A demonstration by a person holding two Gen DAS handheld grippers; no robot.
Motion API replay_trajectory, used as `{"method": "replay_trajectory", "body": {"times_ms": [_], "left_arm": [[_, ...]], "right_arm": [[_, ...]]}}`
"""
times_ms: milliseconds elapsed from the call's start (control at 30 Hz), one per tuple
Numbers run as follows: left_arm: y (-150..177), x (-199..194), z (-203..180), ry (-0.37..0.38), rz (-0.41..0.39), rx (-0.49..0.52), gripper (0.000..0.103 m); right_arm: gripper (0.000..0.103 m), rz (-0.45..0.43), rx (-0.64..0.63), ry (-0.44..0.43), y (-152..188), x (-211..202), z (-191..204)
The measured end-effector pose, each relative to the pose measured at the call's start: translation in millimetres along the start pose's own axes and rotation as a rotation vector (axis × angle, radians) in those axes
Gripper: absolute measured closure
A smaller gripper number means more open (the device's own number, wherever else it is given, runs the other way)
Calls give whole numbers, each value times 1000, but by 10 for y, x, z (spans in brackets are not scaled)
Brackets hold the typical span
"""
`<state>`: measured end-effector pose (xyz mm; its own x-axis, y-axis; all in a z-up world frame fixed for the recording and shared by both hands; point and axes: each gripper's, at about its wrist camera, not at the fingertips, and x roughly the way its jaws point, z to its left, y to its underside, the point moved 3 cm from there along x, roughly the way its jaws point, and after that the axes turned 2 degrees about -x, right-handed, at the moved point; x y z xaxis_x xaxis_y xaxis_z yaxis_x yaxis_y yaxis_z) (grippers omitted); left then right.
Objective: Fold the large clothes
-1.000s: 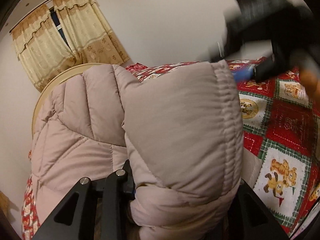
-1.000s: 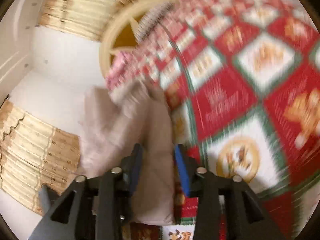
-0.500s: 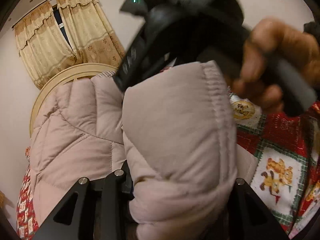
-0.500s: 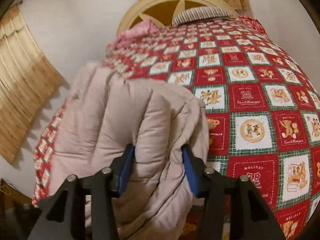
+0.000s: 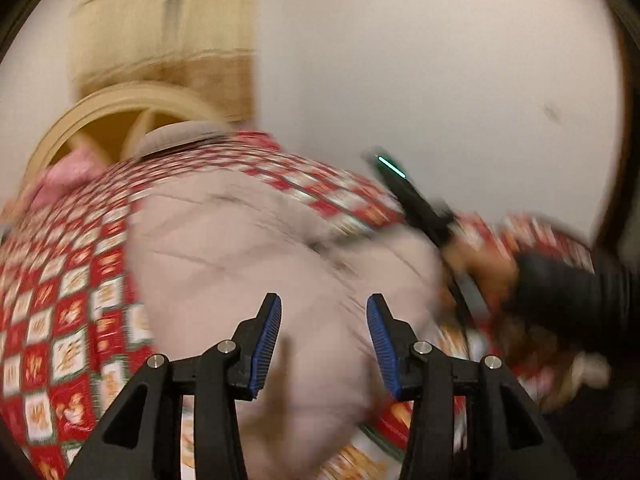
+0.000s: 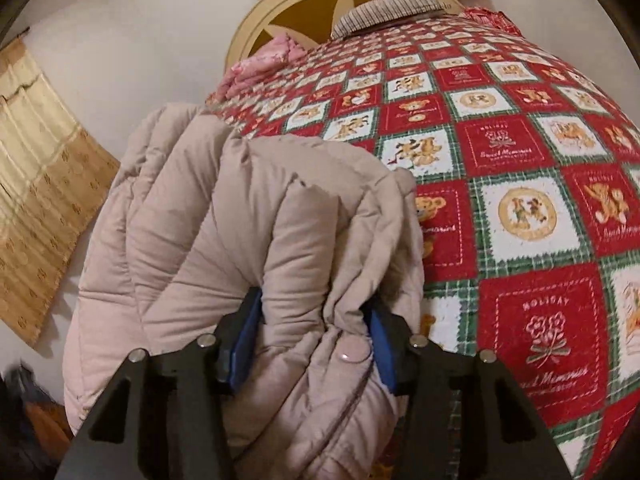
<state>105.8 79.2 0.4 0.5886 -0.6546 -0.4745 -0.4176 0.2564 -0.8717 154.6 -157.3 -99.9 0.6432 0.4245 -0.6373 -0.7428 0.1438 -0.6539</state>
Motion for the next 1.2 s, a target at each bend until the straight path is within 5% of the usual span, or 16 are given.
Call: {"method": "replay_trajectory", "body": {"times_ms": [100,200,333,467,567,800,967,1133,1200], "left_arm": [[-461,226,494,-104,-50,-171,49],[-761,705,665,-123,-41,-235,49],[-804,1421,605,-179,77,-219,49],[-605,1853,398,-275,198,-81,35],[-468,2021,384,-389,211,6,34],[-336,2297,453,-492,252,44,33],[-297,2378,436,-531,260,67,33],[-272,2398,345,-587,254,127,33],[-268,2390,334,-592,253,133,33]], "right_arm": [[52,-30,34,-10,49,-8,-2],[51,-54,61,-19,88,-40,6],[52,-70,76,-24,129,-71,19],[52,-79,113,-44,146,-72,-70],[52,-90,148,-80,154,-52,-141],[51,-100,143,-41,87,-247,-146],[49,-163,11,44,125,-895,145],[49,-194,-83,15,384,-1304,529],[63,-167,-80,-4,488,-1261,569]]}}
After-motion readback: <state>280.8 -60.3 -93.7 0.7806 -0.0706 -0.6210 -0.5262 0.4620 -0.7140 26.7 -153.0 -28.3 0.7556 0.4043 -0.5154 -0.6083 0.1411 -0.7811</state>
